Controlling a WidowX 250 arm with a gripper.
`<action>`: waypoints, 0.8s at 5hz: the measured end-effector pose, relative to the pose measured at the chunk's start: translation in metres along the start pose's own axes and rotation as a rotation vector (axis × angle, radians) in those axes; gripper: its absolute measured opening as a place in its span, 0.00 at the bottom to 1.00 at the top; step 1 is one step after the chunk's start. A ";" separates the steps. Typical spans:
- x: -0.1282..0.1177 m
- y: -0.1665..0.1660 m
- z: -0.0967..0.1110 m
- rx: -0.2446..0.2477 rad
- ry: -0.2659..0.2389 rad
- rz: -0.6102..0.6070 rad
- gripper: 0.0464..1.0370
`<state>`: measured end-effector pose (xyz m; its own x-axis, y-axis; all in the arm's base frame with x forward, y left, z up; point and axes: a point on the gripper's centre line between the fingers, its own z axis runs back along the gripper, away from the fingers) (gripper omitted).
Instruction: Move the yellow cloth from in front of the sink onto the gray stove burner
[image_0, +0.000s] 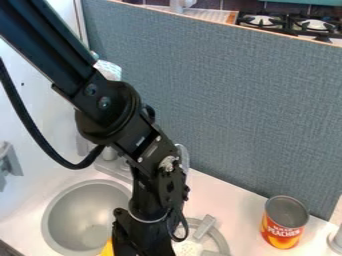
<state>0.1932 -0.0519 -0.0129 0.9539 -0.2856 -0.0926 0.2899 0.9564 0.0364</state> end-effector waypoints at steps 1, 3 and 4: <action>-0.002 0.000 -0.003 -0.001 0.015 0.001 0.97; -0.015 0.043 -0.014 -0.023 -0.009 0.072 0.97; -0.027 0.059 -0.031 -0.027 0.054 0.093 0.97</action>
<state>0.1824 0.0135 -0.0391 0.9708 -0.1923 -0.1435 0.1972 0.9802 0.0202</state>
